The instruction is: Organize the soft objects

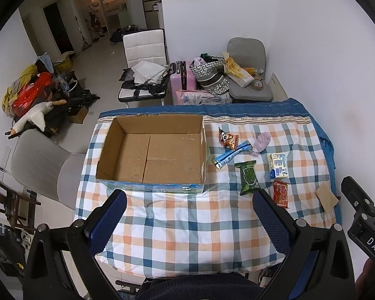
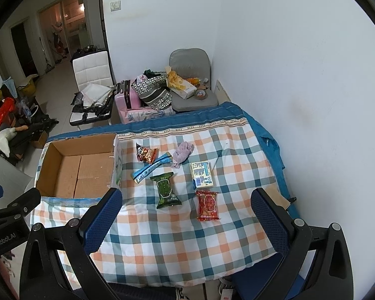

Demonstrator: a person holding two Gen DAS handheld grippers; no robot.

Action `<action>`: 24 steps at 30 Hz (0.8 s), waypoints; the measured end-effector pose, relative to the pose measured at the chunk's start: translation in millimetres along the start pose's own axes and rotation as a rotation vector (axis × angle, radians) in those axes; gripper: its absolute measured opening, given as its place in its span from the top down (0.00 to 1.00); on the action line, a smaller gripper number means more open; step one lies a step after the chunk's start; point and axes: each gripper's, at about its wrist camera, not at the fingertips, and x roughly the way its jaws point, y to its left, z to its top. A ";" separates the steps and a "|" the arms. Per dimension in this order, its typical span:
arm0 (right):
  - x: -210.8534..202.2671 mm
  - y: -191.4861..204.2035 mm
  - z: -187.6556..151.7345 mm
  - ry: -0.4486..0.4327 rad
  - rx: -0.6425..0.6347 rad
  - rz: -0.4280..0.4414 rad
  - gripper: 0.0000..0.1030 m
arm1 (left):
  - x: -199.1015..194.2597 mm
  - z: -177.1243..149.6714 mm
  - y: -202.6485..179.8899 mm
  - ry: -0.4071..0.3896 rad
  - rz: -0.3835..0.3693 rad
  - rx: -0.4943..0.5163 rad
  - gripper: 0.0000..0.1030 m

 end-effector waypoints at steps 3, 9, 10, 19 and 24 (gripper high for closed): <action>-3.5 1.3 -1.0 -0.011 -0.002 0.000 0.00 | 0.0 1.1 0.9 -0.002 0.003 -0.001 0.00; -4.9 1.1 0.1 -0.014 -0.003 0.005 0.00 | -0.3 1.3 0.4 -0.003 0.004 0.001 0.00; -5.2 2.1 -0.2 -0.015 -0.004 0.003 0.00 | -0.2 1.1 0.2 -0.004 0.004 0.001 0.00; -8.1 5.9 3.7 -0.024 0.002 0.008 0.00 | -0.4 1.4 1.5 -0.009 0.005 0.001 0.00; -11.6 9.1 3.6 -0.028 -0.002 0.008 0.00 | -0.5 1.4 0.9 -0.009 0.007 0.001 0.00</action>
